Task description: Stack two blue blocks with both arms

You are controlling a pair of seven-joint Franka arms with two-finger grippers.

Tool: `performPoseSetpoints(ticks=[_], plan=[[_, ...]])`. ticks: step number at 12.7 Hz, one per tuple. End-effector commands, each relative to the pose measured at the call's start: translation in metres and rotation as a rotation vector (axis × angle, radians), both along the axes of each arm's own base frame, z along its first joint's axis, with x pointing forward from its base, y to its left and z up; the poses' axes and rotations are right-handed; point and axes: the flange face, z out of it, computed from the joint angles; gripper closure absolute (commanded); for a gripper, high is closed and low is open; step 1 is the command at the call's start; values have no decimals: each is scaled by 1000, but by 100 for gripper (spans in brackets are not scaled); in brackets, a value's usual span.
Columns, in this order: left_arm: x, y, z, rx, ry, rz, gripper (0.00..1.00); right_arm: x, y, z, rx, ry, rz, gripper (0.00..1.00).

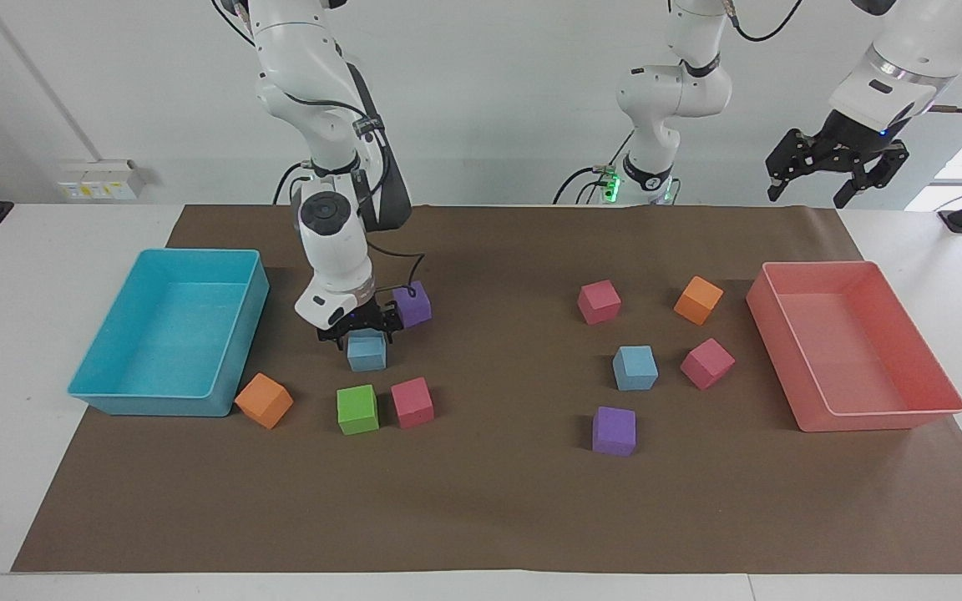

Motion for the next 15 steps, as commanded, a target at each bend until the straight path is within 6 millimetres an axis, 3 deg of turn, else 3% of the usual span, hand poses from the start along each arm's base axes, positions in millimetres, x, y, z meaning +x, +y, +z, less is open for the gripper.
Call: performPoseSetpoints(ticks=[1, 5, 6, 10, 12, 15], plan=[[-5, 4, 4, -4, 6, -1, 0, -6, -7, -13, 25, -27, -32, 0], [-5, 4, 4, -4, 6, 0, 0, -3, -12, -24, 25, -37, -49, 0], [-5, 4, 4, -4, 6, -1, 0, -3, -12, -24, 25, -35, -52, 8], [-5, 4, 4, -4, 6, -1, 0, -6, -5, -25, 24, -25, -83, 100], [-5, 4, 4, -4, 6, -1, 0, 0, -3, -18, 27, -38, -83, 100], [-5, 4, 4, -4, 6, -1, 0, 19, -4, 27, 30, -45, -54, 100]])
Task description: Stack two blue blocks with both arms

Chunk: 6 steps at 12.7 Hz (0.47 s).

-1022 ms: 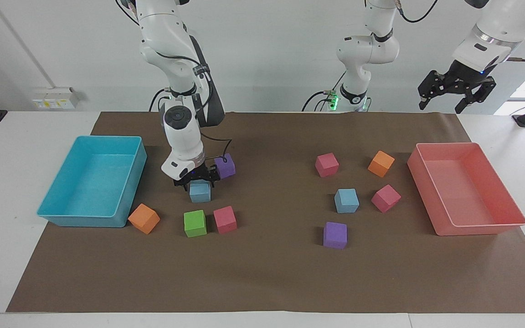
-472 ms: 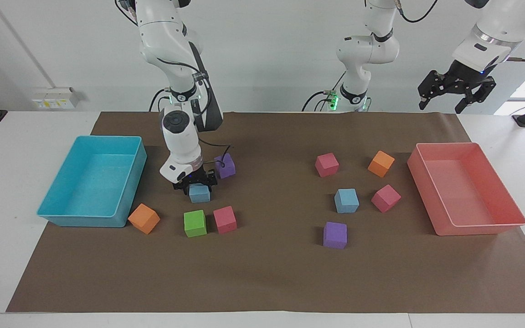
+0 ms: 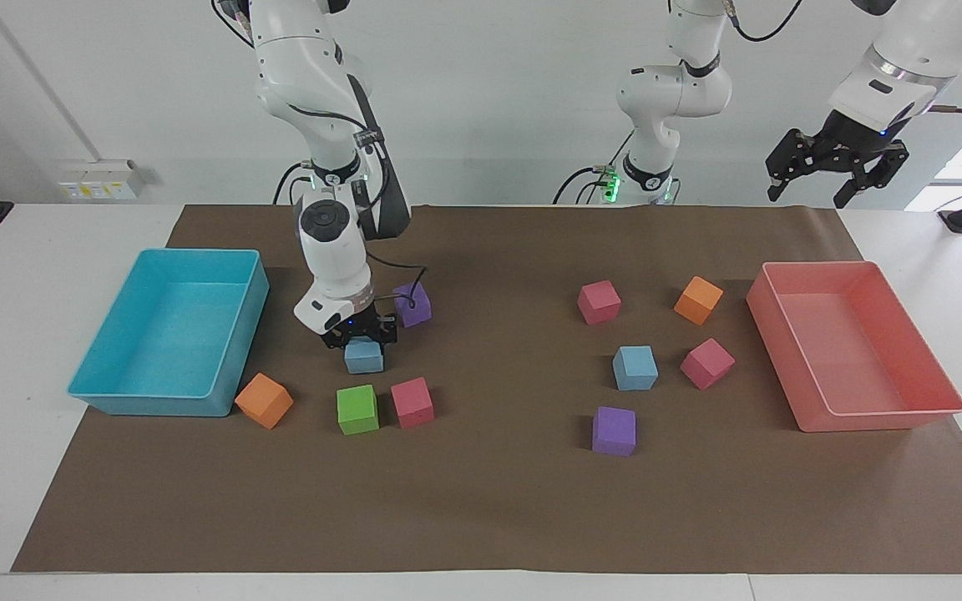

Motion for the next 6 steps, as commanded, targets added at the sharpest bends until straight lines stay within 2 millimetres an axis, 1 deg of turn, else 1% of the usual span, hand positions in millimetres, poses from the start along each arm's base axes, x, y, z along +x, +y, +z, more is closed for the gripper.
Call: performPoseSetpoints(ticks=[1, 3, 4, 5, 6], plan=[[-5, 4, 4, -4, 6, -1, 0, 14, 7, 46, 17, -7, 16, 100], [-5, 4, 4, -4, 6, 0, 0, 25, 12, 78, 10, 7, 35, 100], [-5, 4, 4, -4, 6, -1, 0, 33, 19, 94, -5, 31, 52, 100], [-5, 4, 4, -4, 6, -1, 0, 38, 31, 102, -13, 53, 77, 100], [-5, 4, 4, -4, 6, -1, 0, 41, 41, 101, -8, 65, 87, 100]])
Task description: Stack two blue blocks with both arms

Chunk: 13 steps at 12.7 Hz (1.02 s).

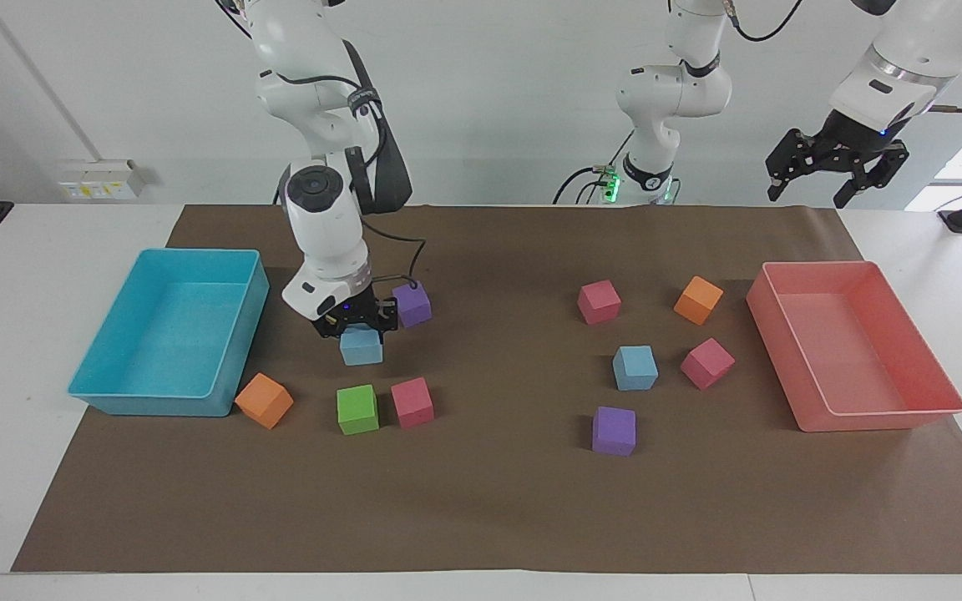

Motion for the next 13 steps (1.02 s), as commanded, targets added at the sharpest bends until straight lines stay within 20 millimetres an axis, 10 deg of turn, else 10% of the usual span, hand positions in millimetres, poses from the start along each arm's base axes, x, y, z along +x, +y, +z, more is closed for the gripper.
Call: performPoseSetpoints(ticks=[1, 5, 10, 13], plan=[[-5, 4, 4, -4, 6, -1, 0, 14, 41, -4, 5, 32, 58, 100], [-5, 4, 4, -4, 6, -1, 0, 22, 147, -23, 13, 35, -59, 100], [-5, 4, 4, -4, 6, -1, 0, 0, 221, -56, 26, 17, -91, 100], [-5, 4, 4, -4, 6, -1, 0, -1, 229, -65, 44, 0, -91, 100]])
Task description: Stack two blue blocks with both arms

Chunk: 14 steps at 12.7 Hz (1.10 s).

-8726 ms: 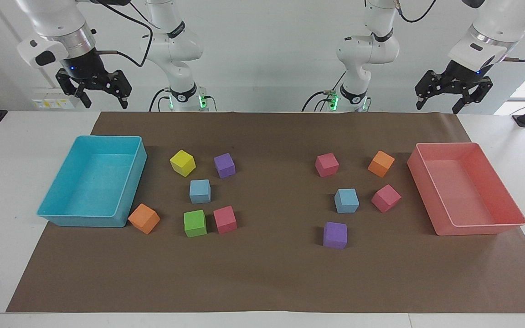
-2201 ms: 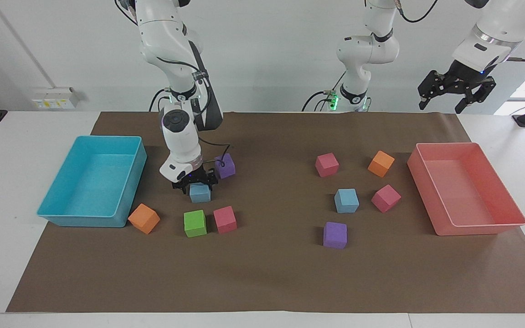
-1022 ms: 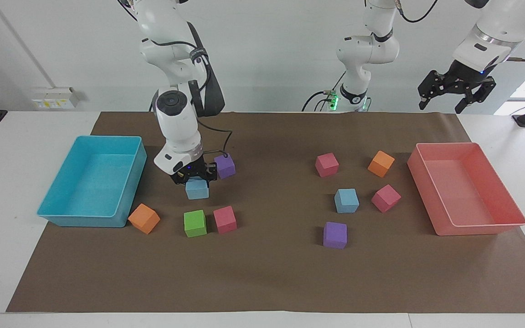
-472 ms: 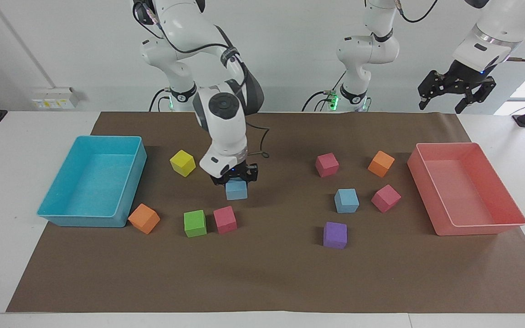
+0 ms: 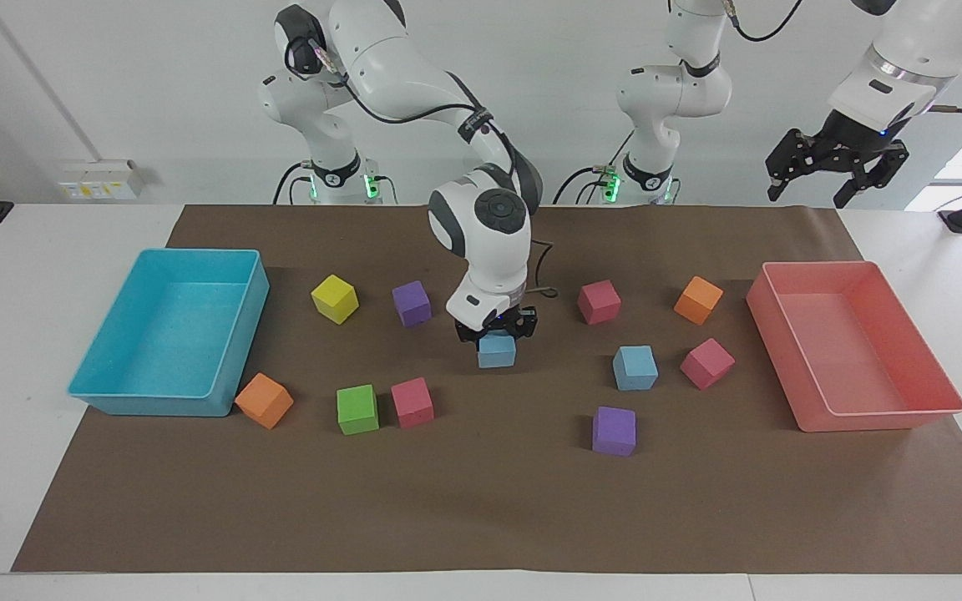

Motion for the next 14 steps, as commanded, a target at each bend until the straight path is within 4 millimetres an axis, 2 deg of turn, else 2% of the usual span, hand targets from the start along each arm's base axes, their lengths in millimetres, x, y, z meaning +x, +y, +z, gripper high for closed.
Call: performPoseSetpoints(ticks=[1, 2, 5, 9, 14], plan=[[-5, 4, 4, -4, 6, 0, 0, 0, 18, -11, 37, -15, -11, 100], [-5, 4, 4, -4, 6, -1, 0, -7, 29, -19, 35, -11, -10, 100], [-5, 4, 4, -4, 6, -1, 0, -5, 31, -22, 52, -36, -15, 100], [-5, 4, 4, -4, 6, 0, 0, -13, 24, -48, 48, -35, -12, 100], [-5, 4, 4, -4, 0, -2, 0, -17, 22, -50, 40, -18, -45, 100]])
